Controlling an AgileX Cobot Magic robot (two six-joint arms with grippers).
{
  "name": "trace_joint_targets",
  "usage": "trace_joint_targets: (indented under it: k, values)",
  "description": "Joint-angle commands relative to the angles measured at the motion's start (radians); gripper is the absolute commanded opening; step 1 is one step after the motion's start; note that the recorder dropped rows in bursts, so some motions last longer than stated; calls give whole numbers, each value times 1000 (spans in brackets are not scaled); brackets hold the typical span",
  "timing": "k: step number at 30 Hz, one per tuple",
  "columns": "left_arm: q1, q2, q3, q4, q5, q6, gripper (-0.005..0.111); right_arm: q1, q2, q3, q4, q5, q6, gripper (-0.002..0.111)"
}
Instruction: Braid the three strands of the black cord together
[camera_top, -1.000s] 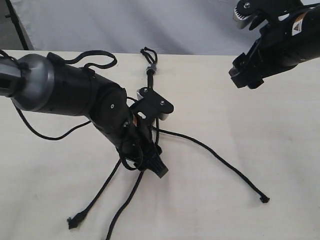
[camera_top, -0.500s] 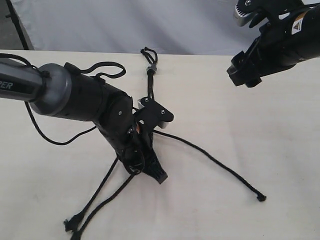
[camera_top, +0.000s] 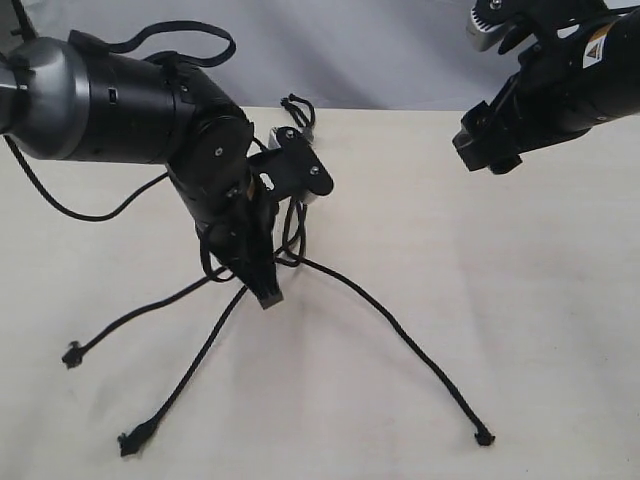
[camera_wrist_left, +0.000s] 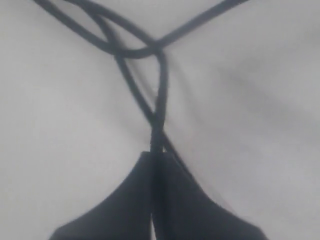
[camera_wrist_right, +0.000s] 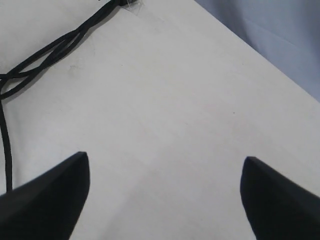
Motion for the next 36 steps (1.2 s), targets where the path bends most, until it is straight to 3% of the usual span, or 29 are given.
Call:
trace_joint_targets:
  k: [1, 6, 14, 20, 23, 28, 31, 36]
  values:
    - [55, 46, -2, 82, -64, 6, 0, -5, -3, 1, 11, -7, 6, 77]
    - [99, 151, -2, 83, -97, 6, 0, -5, -3, 1, 11, -7, 6, 77]
    - [74, 208, -2, -23, -60, 6, 0, -5, -3, 1, 11, -7, 6, 77]
    - [-20, 208, -2, -119, 65, 14, 0, -5, -3, 1, 11, -7, 6, 77]
    - [-103, 208, -2, -176, 126, 80, 0, -5, -3, 1, 11, -7, 6, 77]
    - [-199, 192, -4, -110, 125, 118, 0, -5, -3, 1, 11, -7, 6, 77]
    - [-179, 156, -4, -72, 86, 47, 0, -5, -3, 1, 11, -7, 6, 77]
    - [-75, 116, -2, -113, 39, 38, 0, -5, -3, 1, 11, -7, 6, 77]
